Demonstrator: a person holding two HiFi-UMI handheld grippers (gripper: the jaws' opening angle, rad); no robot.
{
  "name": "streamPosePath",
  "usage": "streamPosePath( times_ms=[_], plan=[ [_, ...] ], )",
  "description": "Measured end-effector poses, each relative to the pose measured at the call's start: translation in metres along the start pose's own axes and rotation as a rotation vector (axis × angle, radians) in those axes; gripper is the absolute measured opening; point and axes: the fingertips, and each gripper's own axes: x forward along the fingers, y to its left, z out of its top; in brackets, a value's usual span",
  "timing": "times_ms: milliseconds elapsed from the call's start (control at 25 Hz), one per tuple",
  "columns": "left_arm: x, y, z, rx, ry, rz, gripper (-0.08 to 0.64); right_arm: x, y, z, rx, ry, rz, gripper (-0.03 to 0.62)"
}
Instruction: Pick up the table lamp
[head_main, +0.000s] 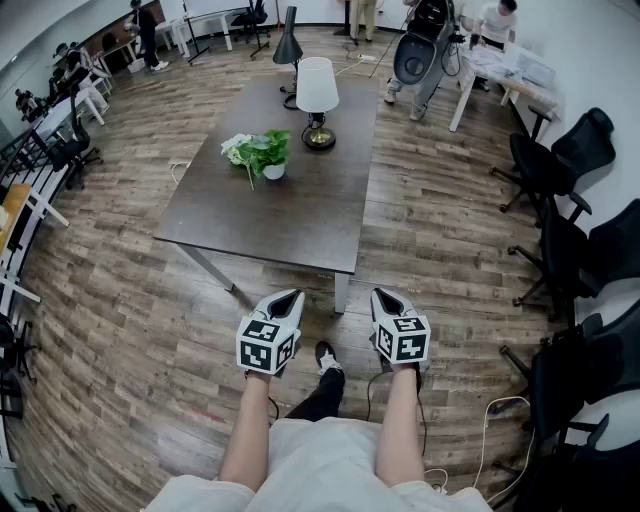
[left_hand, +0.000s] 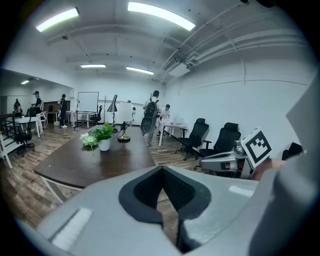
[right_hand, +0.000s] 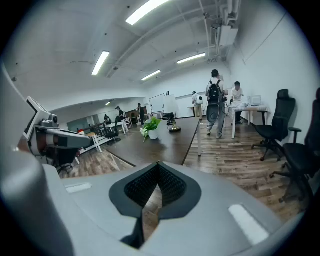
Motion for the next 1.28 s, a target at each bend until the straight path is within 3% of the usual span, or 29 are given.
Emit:
streamPosePath(
  times_ms=[280, 520, 720, 920, 1160, 1280],
  plan=[
    [0.05, 0.025, 0.055, 0.037, -0.029, -0.041, 0.0, 0.046, 0.001, 0.031, 0.017, 0.001, 0.026, 0.018],
    [0.089, 0.043, 0.077, -0.021, -0.053, -0.064, 0.0, 0.065, 0.001, 0.039, -0.069, 0.057, 0.033, 0.021],
    [0.122, 0.051, 0.093, -0.069, -0.092, -0.087, 0.0, 0.076, -0.016, 0.06, -0.059, 0.029, 0.078, 0.021],
    [0.156, 0.075, 0.116, -0.12, -0.142, -0.053, 0.0, 0.104, -0.046, 0.09, -0.163, 0.015, 0.011, 0.023],
    [0.172, 0.109, 0.131, -0.238, -0.175, -0.002, 0.0, 0.133, -0.032, 0.101, -0.042, -0.017, 0.144, 0.026],
    [0.185, 0.11, 0.122, -0.247, -0.145, 0.015, 0.0, 0.136, -0.038, 0.093, 0.008, -0.034, 0.17, 0.026]
  ],
)
